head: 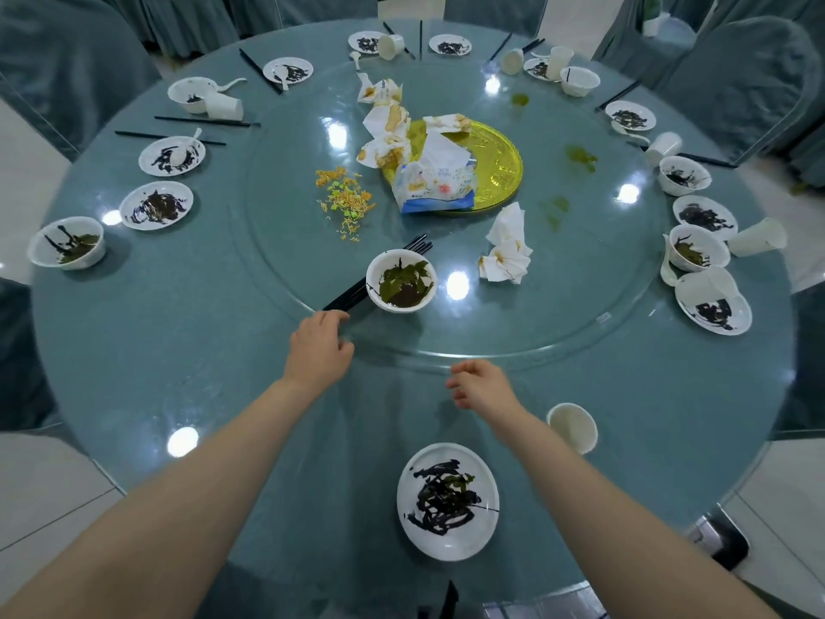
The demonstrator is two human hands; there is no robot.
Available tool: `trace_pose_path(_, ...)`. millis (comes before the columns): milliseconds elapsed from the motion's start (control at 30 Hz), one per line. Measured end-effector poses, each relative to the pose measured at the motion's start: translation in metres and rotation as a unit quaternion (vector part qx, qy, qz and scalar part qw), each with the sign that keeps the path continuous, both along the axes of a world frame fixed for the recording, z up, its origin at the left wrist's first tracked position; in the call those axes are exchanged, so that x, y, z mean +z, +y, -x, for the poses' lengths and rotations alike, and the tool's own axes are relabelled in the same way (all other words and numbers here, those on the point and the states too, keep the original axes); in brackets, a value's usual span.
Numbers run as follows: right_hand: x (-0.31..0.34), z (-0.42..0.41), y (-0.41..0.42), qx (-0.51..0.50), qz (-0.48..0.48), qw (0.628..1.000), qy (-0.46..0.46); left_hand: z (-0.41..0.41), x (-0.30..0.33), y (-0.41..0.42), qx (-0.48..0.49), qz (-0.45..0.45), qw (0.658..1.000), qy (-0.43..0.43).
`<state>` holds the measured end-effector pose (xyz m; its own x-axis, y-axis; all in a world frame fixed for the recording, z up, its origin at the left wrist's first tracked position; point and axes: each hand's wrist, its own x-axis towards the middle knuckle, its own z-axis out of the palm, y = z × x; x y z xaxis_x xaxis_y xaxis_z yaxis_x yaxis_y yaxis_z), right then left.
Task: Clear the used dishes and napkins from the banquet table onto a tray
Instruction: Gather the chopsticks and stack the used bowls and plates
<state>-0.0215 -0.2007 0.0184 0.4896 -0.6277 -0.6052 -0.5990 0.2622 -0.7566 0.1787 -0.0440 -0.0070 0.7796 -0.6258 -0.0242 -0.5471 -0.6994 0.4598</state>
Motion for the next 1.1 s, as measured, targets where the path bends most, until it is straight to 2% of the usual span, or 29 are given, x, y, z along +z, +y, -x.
trace_pose_path(100, -0.008, 0.021, 0.010, 0.048, 0.028, 0.998, 0.032, 0.026, -0.008, 0.015, -0.016, 0.000, 1.000, 0.013)
trace_pose_path(233, -0.017, 0.049, 0.017, 0.125, 0.115, 0.981, 0.090, 0.062, -0.019, 0.032, -0.036, 0.013, 0.998, 0.051)
trace_pose_path(367, -0.018, 0.074, 0.021, 0.176, 0.176, 0.955, 0.159, 0.097, -0.025, 0.040, -0.066, 0.027, 0.988, 0.135)
trace_pose_path(500, -0.015, 0.093, 0.020, 0.229, 0.245, 0.912, 0.235, 0.126, -0.029, 0.043, -0.087, -0.009, 0.981, 0.176)
trace_pose_path(667, -0.013, 0.111, 0.025, 0.263, 0.148, 0.923, 0.238, 0.148, -0.028, 0.047, -0.109, -0.101, 0.972, 0.181)
trace_pose_path(767, -0.021, 0.120, 0.030, 0.237, 0.111, 0.942, 0.211, 0.150, -0.025, 0.049, -0.104, -0.145, 0.968, 0.175)
trace_pose_path(833, -0.028, 0.123, 0.032, 0.207, 0.096, 0.954, 0.196, 0.149, -0.024, 0.049, -0.097, -0.148, 0.963, 0.203)
trace_pose_path(967, -0.031, 0.123, 0.035, 0.125, 0.032, 0.979, 0.156, 0.148, -0.025, 0.049, -0.052, -0.107, 0.955, 0.270)
trace_pose_path(1100, -0.033, 0.113, 0.031, 0.057, 0.011, 0.992, 0.111, 0.140, -0.025, 0.042, 0.017, -0.001, 0.934, 0.356)
